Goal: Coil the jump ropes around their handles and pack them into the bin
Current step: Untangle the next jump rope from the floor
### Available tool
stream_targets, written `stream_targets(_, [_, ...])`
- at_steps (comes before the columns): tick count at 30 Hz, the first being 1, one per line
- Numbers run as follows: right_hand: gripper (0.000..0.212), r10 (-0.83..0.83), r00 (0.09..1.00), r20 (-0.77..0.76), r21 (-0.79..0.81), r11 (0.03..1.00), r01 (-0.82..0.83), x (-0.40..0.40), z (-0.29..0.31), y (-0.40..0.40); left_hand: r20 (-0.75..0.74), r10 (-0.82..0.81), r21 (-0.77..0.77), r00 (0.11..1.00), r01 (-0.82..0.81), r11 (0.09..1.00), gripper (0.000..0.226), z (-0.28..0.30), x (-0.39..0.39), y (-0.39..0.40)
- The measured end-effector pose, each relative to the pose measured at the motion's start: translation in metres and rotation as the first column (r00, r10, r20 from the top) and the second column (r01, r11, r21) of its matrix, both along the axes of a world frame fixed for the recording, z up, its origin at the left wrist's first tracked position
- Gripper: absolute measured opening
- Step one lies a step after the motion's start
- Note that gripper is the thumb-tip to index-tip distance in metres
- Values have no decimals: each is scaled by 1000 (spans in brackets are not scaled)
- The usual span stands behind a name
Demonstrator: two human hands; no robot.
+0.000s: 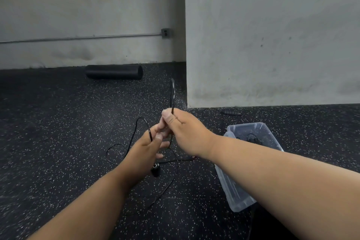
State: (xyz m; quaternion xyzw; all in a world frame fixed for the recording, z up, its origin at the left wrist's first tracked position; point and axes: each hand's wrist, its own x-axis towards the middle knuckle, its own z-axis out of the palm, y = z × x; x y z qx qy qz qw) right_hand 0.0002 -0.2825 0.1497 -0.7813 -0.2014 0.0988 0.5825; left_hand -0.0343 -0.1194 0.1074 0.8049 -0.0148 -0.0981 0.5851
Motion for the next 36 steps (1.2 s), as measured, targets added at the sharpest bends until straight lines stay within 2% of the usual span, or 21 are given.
stream_targets(5, [45,-5,994,-112,149,989,22,13,17,-3,-12,-30,45,999,30,999,30,-11,-1,-2])
stream_targets(8, [46,46,984,-175,244,970,-2,18,16,-4,33,-18,162,999,12,987,23,-20,3,-4])
stream_targets(10, [47,34,988,-149,236,972,2,21,14,-5,27,-28,214,999,21,977,25,-24,3,-4])
stream_targets(14, [43,-51,995,-82,85,995,58,23,13,-14,-20,16,112,1000,-14,994,34,-11,2,-5])
stream_targets(17, [29,-91,987,-135,-88,993,79,19,-2,-21,46,61,47,997,-63,997,33,11,5,0])
stream_targets(19, [26,-31,972,-231,-199,980,-16,16,-18,-22,89,103,-18,991,-102,995,33,23,9,4])
stream_targets(21, [26,111,939,-325,-304,928,-215,11,-34,-20,62,151,-206,987,-135,969,32,30,10,5])
stream_targets(23, [21,235,912,-335,-464,802,-377,4,-49,-17,38,169,-320,985,-148,936,30,34,11,5])
stream_targets(25, [28,266,921,-284,-582,716,-386,1,-61,-17,48,183,-348,982,-155,924,30,36,12,7])
stream_targets(26, [34,250,935,-254,-601,716,-354,1,-65,-17,51,190,-351,980,-161,922,31,37,12,8])
stream_targets(28, [38,195,960,-199,-555,785,-275,2,-61,-17,57,204,-324,977,-176,930,34,36,13,11])
stream_targets(32, [36,31,997,-73,-301,952,-52,10,-24,-17,50,121,-160,991,-112,981,37,28,11,18])
stream_targets(36, [35,-7,996,-93,-10,1000,6,9,3,-11,-46,-10,9,999,10,1000,34,12,0,10])
